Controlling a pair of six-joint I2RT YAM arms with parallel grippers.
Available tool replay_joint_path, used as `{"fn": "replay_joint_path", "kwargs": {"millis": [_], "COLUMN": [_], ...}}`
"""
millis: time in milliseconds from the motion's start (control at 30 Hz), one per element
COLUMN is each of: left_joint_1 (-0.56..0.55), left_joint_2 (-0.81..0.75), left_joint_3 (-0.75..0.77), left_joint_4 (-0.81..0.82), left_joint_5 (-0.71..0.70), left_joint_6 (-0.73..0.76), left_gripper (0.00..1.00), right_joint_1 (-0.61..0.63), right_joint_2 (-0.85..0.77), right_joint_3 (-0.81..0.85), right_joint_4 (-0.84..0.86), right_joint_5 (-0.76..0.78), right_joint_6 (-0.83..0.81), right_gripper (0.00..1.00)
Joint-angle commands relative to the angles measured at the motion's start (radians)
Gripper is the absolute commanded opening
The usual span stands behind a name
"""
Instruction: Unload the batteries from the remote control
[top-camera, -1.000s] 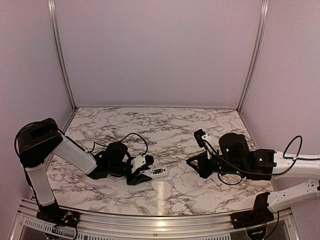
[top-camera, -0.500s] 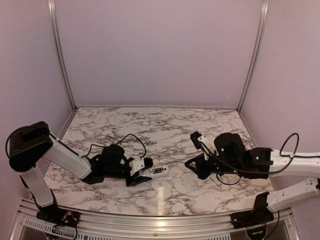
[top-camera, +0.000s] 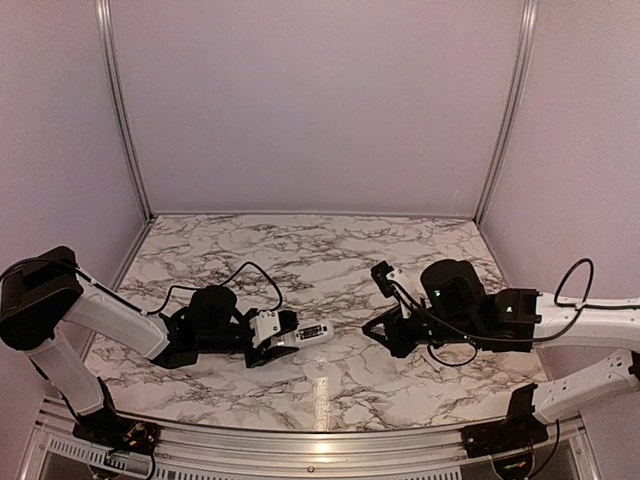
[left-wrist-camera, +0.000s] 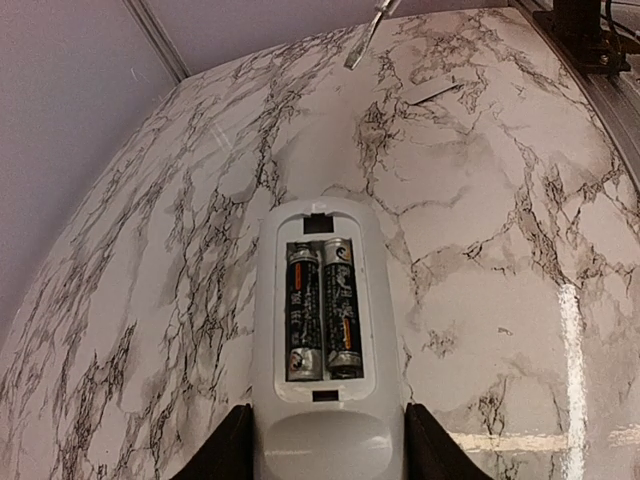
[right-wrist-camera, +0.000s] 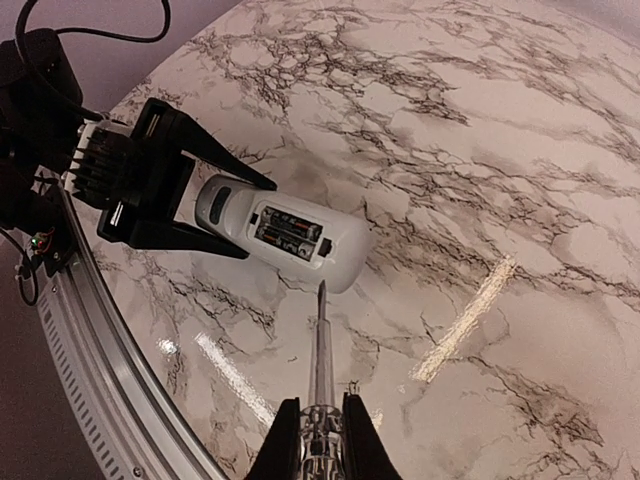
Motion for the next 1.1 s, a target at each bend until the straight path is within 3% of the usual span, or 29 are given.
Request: {"fn": "replay_joint_path", "kwargs": {"millis": [0, 367, 1067], "left_joint_1": [-0.004, -0.004, -0.006], "left_joint_2": [-0.026, -0.056, -0.066], "left_joint_3": [-0.008, -0.015, -0.004], "left_joint_4": [0.003, -0.02, -0.045], "left_joint_5": [0.004, 0.012, 0.045], "left_joint_6": [0.04, 0.051, 0.047], "left_gripper": [0.0, 0.0, 0.0], "right_joint_1": [-0.006, -0.006, -0.006], "right_joint_2": [0.026, 0.098, 0.292], "right_joint_3": [0.075, 0.166, 0.328], "right_joint_4": [-0.007, -0.077, -0.19], "right_joint_5": [-0.061, -0.134, -0.111], "right_joint_6": [-0.019, -0.034, -0.06], "right_gripper": [0.0, 0.0, 0.0]}}
